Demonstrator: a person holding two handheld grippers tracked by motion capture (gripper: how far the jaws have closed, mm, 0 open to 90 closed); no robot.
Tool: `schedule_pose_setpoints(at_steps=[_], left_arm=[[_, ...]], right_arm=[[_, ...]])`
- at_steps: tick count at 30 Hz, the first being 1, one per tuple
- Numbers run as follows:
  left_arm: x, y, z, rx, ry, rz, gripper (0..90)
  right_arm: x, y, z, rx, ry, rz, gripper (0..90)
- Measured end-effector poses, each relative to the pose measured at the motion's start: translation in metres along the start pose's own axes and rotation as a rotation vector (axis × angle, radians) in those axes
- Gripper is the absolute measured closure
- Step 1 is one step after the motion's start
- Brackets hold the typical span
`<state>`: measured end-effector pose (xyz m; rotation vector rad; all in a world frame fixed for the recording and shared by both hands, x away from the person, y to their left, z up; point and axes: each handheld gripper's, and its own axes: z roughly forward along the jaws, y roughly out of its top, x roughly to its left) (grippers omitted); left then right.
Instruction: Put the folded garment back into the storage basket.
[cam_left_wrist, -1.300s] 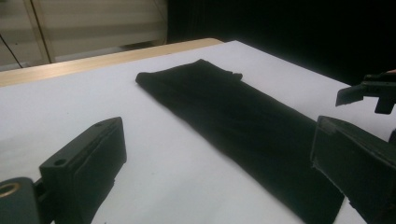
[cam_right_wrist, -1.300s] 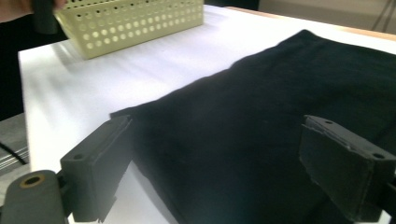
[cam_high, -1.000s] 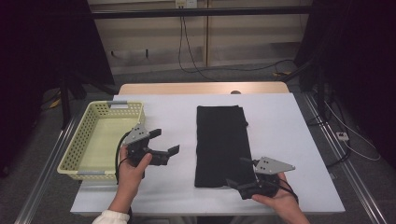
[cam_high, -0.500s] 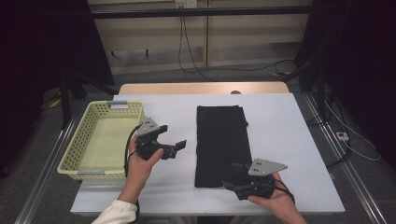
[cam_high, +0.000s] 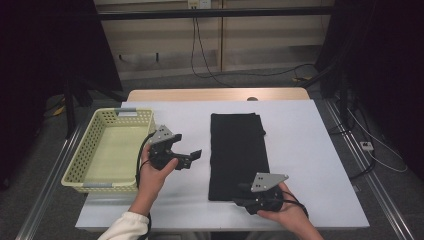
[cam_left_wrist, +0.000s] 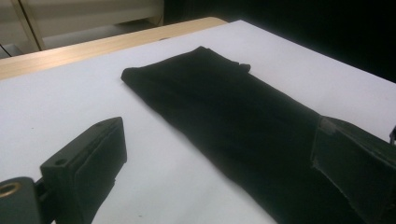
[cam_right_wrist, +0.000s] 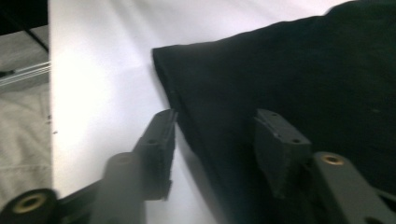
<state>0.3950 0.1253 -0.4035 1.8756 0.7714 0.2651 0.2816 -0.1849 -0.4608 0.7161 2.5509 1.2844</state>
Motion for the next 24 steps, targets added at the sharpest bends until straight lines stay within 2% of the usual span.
schedule_pose_setpoints(at_steps=[3,5,7,9,12,15,18,22,24], left_arm=[[0.001,0.0,0.003,0.009,0.0,0.001,3.9],[0.001,0.001,0.004,0.012,0.003,-0.002,3.9],[0.001,0.002,0.005,0.011,0.001,-0.003,4.0],[0.0,0.003,0.006,0.011,-0.004,0.007,3.9],[0.001,0.004,0.01,0.018,-0.005,0.015,3.9],[0.003,0.004,0.014,0.025,-0.001,0.013,4.0],[0.005,0.003,0.019,0.032,0.003,0.0,4.3],[0.007,0.005,0.023,0.04,0.002,0.011,4.5],[0.008,0.005,0.024,0.043,0.005,0.011,4.5]], right_arm=[[0.0,0.001,0.002,0.007,0.002,-0.003,52.9],[0.002,0.001,0.007,0.044,0.002,-0.032,52.8],[0.002,0.002,0.009,0.053,-0.004,-0.056,53.9],[0.002,0.003,0.01,0.054,-0.007,-0.044,55.9],[0.002,0.002,0.01,0.059,-0.009,-0.053,57.1],[-0.001,0.002,0.01,0.059,-0.012,-0.049,64.8],[-0.003,0.003,0.01,0.062,-0.01,-0.043,68.0],[-0.006,0.004,0.01,0.07,-0.013,-0.038,75.1],[-0.006,0.005,0.01,0.076,-0.016,-0.048,75.8]])
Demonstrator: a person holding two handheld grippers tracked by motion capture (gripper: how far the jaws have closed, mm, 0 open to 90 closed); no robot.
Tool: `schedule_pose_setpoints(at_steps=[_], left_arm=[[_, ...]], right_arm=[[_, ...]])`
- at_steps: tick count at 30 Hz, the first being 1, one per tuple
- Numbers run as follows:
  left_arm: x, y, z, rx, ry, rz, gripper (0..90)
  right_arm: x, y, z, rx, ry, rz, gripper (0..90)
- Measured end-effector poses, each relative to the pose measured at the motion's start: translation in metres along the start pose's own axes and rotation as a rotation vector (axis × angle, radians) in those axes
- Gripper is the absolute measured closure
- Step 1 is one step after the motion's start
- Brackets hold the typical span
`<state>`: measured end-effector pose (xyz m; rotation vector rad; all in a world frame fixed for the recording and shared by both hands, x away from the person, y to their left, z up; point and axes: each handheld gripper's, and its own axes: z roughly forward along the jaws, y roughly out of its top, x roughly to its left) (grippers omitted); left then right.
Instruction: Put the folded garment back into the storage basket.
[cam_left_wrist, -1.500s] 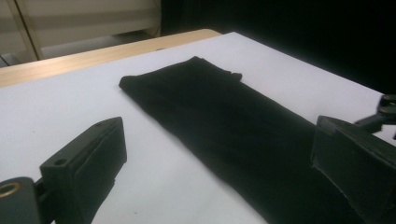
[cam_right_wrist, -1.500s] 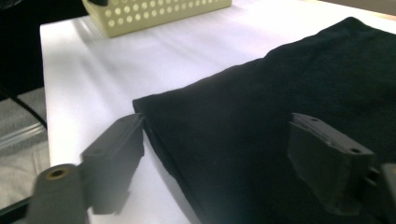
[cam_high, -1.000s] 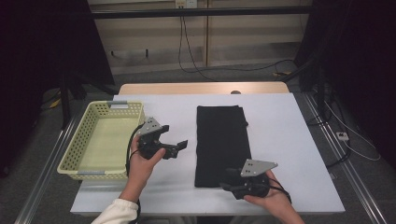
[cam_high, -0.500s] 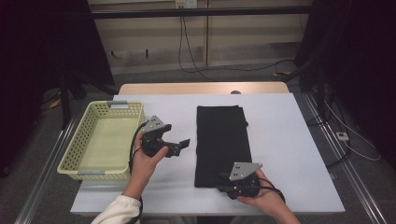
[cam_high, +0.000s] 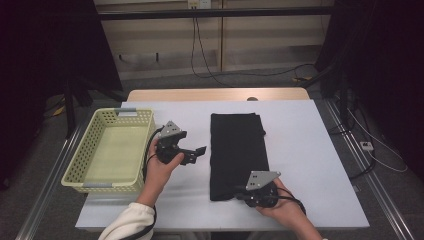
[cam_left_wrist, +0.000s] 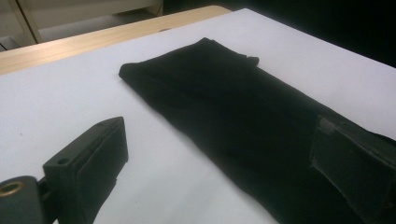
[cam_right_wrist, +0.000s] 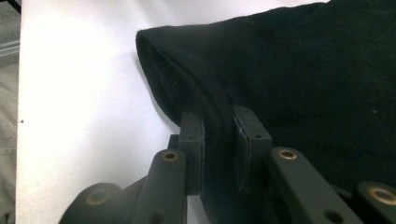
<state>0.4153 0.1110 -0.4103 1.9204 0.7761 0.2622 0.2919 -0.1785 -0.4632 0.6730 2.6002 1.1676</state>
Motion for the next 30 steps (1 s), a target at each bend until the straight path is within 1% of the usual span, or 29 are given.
schedule_pose_setpoints(at_steps=[4,6,7,9,11,13,15,16,17,19,20,22,23,24,25,27,28,29,30], left_arm=[[0.003,0.0,0.004,0.012,0.007,-0.005,4.5],[0.005,0.0,0.008,0.014,0.007,-0.013,4.5],[0.006,0.0,0.01,0.024,0.009,-0.011,4.5],[0.008,-0.001,0.015,0.025,0.01,-0.013,4.5],[0.011,-0.002,0.02,0.036,0.014,-0.015,5.1],[0.014,-0.003,0.027,0.048,0.017,-0.024,5.8],[0.018,-0.004,0.037,0.054,0.017,-0.054,6.1],[0.02,-0.004,0.041,0.055,0.012,-0.065,6.1],[0.022,-0.003,0.045,0.059,0.013,-0.074,6.0],[0.025,-0.002,0.053,0.067,0.021,-0.084,6.0],[0.027,0.0,0.058,0.075,0.02,-0.098,5.9],[0.031,0.003,0.067,0.087,0.03,-0.11,5.9],[0.033,0.005,0.072,0.101,0.031,-0.121,6.3],[0.035,0.006,0.077,0.116,0.038,-0.13,7.7],[0.037,0.007,0.081,0.113,0.046,-0.14,9.2],[0.041,0.009,0.092,0.143,0.076,-0.165,10.7],[0.042,0.01,0.096,0.157,0.087,-0.171,14.4],[0.044,0.011,0.1,0.159,0.104,-0.174,17.4],[0.045,0.012,0.104,0.173,0.127,-0.173,19.9]], right_arm=[[0.0,0.0,0.0,-0.004,-0.02,0.008,79.6],[-0.001,-0.001,0.0,-0.012,-0.011,0.045,80.6],[-0.002,-0.001,-0.001,-0.019,-0.006,0.058,80.8],[-0.004,-0.002,-0.001,-0.029,0.006,0.092,81.3],[-0.006,-0.003,-0.002,-0.038,0.017,0.114,81.5],[-0.005,-0.002,-0.003,-0.033,0.014,0.098,81.6],[-0.002,0.0,-0.004,-0.026,0.015,0.075,81.6],[-0.001,0.001,-0.004,-0.026,0.022,0.071,81.6],[-0.001,0.0,-0.005,-0.031,0.029,0.08,81.6],[-0.003,-0.002,-0.007,-0.054,0.065,0.102,81.7],[-0.003,-0.004,-0.009,-0.061,0.078,0.111,81.7],[-0.003,-0.007,-0.014,-0.087,0.109,0.128,81.7],[-0.002,-0.008,-0.017,-0.103,0.129,0.135,81.7],[-0.001,-0.01,-0.019,-0.122,0.139,0.143,81.7],[0.002,-0.01,-0.022,-0.133,0.146,0.148,81.7],[0.005,-0.011,-0.026,-0.15,0.161,0.142,81.7],[0.007,-0.01,-0.027,-0.161,0.167,0.147,81.6],[0.008,-0.009,-0.027,-0.167,0.169,0.141,81.6],[0.009,-0.008,-0.027,-0.17,0.169,0.136,81.6]])
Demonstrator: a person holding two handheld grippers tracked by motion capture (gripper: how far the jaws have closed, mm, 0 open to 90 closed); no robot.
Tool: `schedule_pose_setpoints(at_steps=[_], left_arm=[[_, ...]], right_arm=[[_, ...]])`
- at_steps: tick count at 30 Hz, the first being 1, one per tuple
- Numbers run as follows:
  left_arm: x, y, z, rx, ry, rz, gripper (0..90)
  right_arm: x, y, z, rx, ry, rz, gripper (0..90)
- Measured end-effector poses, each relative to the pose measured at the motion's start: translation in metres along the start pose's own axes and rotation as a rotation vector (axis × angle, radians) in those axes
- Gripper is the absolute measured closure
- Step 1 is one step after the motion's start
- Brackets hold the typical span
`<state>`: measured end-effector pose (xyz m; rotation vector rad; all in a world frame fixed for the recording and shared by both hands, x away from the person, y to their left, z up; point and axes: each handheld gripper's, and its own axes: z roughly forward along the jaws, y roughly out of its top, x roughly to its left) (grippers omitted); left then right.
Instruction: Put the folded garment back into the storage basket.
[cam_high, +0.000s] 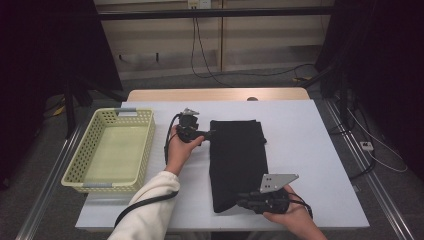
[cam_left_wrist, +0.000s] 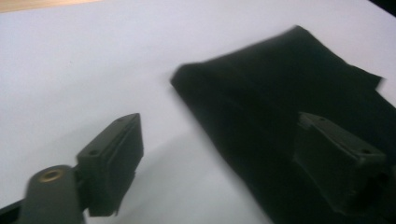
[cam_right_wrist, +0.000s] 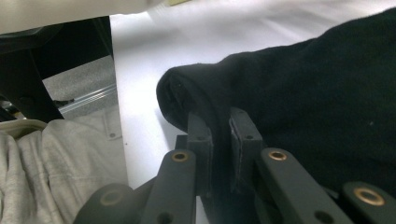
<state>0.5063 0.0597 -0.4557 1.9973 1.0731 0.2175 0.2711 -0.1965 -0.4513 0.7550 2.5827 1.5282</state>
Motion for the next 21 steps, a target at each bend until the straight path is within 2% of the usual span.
schedule_pose_setpoints(at_steps=[1,2,3,7,8,12,15,16,18,20,21], left_arm=[[0.001,0.001,0.004,0.012,0.005,0.005,25.0],[0.001,0.002,0.007,0.025,-0.007,0.009,28.2],[0.0,0.003,0.01,0.03,0.008,0.019,31.7],[-0.005,0.007,0.022,0.025,0.017,0.03,35.5],[-0.006,0.008,0.025,0.04,0.01,0.038,36.4],[-0.011,0.008,0.035,0.055,0.037,0.03,41.0],[-0.015,0.009,0.036,0.069,0.053,0.042,43.1],[-0.017,0.009,0.036,0.067,0.048,0.021,47.2],[-0.018,0.01,0.036,0.089,-0.005,-0.016,63.8],[-0.021,0.011,0.037,0.092,-0.006,-0.01,68.1],[-0.021,0.011,0.038,0.095,-0.018,-0.021,73.1]], right_arm=[[0.001,0.0,0.001,0.001,-0.001,-0.006,81.5],[0.001,0.0,0.001,0.004,-0.002,-0.011,81.6],[0.001,0.0,0.002,0.007,-0.003,-0.011,81.5],[0.0,-0.001,0.001,0.002,-0.001,-0.014,81.5],[0.0,-0.001,0.001,0.0,-0.002,-0.012,81.5],[0.0,-0.001,0.003,0.005,0.001,-0.015,81.4],[0.0,-0.001,0.004,0.007,0.007,-0.022,81.3],[0.0,-0.001,0.004,0.009,0.01,-0.024,81.4],[0.001,-0.001,0.006,0.013,0.011,-0.029,81.3],[0.002,0.0,0.007,0.017,0.008,-0.035,81.3],[0.002,0.0,0.007,0.018,0.007,-0.036,81.3]])
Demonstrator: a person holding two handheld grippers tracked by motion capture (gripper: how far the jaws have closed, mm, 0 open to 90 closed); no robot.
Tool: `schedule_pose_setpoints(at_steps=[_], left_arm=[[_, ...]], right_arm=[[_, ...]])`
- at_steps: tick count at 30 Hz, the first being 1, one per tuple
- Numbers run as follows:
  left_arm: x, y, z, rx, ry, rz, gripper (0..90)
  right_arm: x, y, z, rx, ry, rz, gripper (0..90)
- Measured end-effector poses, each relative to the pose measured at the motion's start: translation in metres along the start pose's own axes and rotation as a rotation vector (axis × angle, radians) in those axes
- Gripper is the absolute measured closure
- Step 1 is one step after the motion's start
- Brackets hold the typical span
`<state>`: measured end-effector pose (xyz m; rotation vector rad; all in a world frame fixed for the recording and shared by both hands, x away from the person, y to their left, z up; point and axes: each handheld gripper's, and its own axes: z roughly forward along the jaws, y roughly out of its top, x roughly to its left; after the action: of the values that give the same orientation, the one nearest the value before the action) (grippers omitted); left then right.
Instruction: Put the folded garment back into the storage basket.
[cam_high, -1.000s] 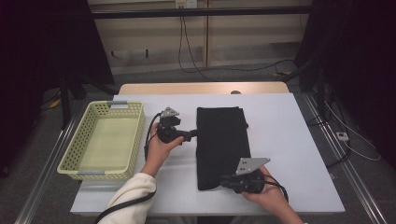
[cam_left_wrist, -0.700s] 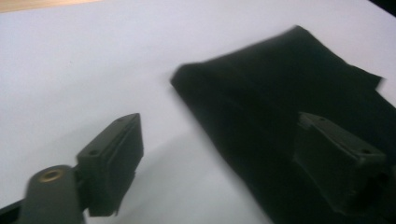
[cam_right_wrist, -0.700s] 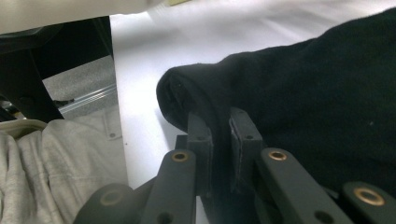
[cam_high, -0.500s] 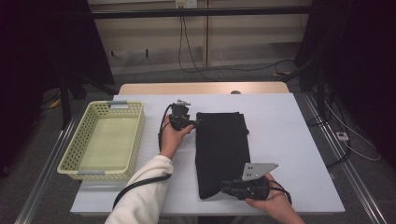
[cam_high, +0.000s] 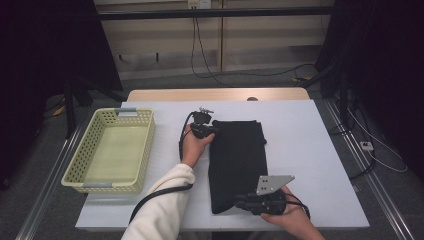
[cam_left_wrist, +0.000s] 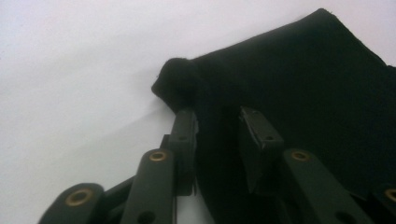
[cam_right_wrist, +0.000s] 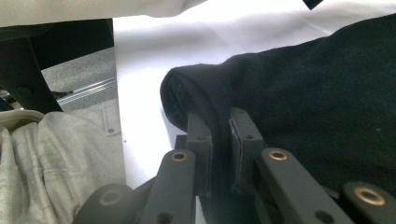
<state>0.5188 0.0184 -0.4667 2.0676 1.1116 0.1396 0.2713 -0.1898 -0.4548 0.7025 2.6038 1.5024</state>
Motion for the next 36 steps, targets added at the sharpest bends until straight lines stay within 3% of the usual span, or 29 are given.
schedule_pose_setpoints(at_steps=[2,5,12,18,25,36], left_arm=[[0.001,0.002,-0.001,0.01,-0.007,-0.046,79.2],[0.0,0.008,-0.005,0.032,-0.012,-0.068,82.3],[-0.002,0.033,-0.036,0.062,-0.017,-0.063,84.1],[-0.007,0.055,-0.062,0.078,0.032,-0.047,84.4],[-0.008,0.068,-0.081,0.118,0.08,-0.04,84.5],[0.001,0.082,-0.115,0.117,0.121,-0.043,84.6]], right_arm=[[0.0,0.0,0.001,-0.001,0.002,-0.001,81.3],[0.0,0.001,0.003,-0.007,0.002,0.005,81.3],[0.0,0.004,0.002,-0.052,-0.009,0.007,81.3],[0.004,0.013,0.006,-0.095,-0.006,-0.01,81.3],[0.003,0.019,0.012,-0.141,0.007,0.001,81.3],[0.008,0.045,0.013,-0.239,-0.005,-0.016,81.4]])
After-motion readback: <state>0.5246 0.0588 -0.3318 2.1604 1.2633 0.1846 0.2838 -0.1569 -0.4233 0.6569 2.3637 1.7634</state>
